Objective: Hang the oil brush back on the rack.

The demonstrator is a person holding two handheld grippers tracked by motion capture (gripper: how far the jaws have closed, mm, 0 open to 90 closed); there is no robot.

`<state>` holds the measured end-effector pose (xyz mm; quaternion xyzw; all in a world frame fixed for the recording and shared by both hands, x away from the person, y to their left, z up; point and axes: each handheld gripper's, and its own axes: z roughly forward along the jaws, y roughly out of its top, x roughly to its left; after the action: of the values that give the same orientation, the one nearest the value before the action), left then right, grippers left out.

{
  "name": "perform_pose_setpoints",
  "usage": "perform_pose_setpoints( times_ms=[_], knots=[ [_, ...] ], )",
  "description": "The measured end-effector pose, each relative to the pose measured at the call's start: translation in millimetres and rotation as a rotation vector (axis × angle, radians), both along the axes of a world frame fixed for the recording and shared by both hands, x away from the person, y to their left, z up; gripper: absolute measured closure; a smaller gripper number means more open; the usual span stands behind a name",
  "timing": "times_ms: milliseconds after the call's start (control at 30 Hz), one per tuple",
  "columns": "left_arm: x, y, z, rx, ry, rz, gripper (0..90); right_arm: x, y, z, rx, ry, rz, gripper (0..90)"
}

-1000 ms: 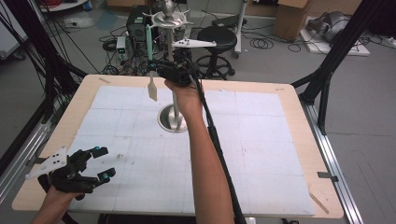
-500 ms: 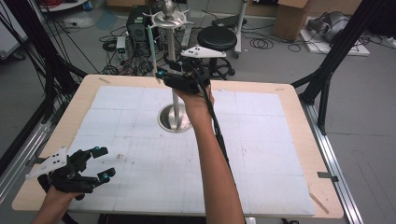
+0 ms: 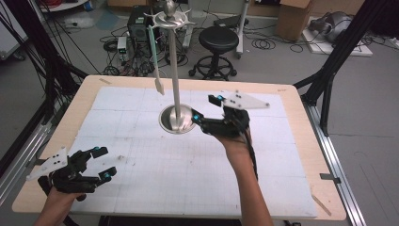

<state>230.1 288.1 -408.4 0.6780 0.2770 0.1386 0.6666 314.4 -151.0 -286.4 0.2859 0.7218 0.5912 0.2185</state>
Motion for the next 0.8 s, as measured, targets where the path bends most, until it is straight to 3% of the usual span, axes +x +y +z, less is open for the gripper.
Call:
perform_pose_setpoints(
  times_ms=[67,400,633,800],
  knots=[
    [-0.1,-0.9,-0.2,0.005,-0.013,0.004,16.2,-12.1,-16.4,-10.5,-0.008,-0.008,-0.009,26.2],
    [0.1,-2.2,-0.8,0.019,-0.018,0.04,16.2,-55.1,-84.2,-61.0,0.067,0.001,-0.094,20.3],
    [-0.7,-4.0,-1.2,0.034,-0.016,0.042,16.5,-84.9,-114.0,-91.7,0.022,0.008,-0.173,16.7],
    [0.0,-3.3,-1.0,0.027,-0.015,0.05,16.6,-103.9,-130.7,-104.2,0.026,0.022,-0.21,16.6]
  ],
)
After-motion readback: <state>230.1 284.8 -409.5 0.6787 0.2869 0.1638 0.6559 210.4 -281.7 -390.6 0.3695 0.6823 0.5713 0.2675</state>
